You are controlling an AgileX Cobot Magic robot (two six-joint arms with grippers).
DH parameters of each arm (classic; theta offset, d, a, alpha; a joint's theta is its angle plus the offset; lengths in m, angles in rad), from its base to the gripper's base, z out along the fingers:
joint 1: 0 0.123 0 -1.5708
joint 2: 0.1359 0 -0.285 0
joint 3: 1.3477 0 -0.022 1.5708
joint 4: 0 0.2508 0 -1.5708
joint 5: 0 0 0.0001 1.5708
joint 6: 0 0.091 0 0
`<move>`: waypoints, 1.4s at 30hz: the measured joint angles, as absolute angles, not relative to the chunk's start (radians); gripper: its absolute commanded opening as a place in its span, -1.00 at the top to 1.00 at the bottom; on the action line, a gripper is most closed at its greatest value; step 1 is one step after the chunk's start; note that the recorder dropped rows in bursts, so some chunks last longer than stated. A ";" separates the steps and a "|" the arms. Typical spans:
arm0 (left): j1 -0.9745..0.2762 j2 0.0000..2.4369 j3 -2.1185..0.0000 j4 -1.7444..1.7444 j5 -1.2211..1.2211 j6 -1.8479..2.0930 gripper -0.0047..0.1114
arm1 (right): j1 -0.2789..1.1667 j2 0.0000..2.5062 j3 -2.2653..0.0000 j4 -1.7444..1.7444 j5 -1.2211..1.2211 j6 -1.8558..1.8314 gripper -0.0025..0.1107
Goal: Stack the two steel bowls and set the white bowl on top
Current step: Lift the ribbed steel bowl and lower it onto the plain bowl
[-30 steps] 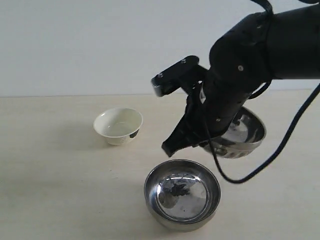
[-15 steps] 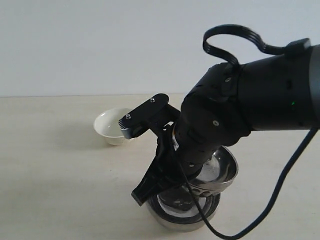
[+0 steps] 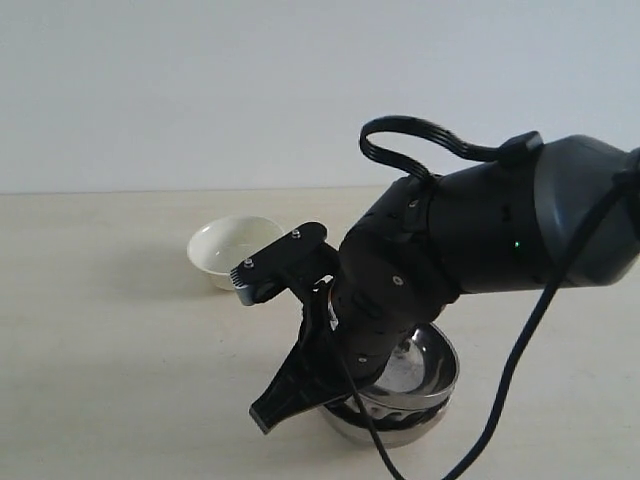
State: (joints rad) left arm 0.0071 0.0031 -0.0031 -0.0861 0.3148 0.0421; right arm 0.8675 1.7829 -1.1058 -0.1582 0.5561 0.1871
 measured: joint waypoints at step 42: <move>0.007 0.003 -0.003 -0.086 0.315 0.042 0.85 | 0.867 1.783 -1.229 -0.102 0.705 0.106 0.96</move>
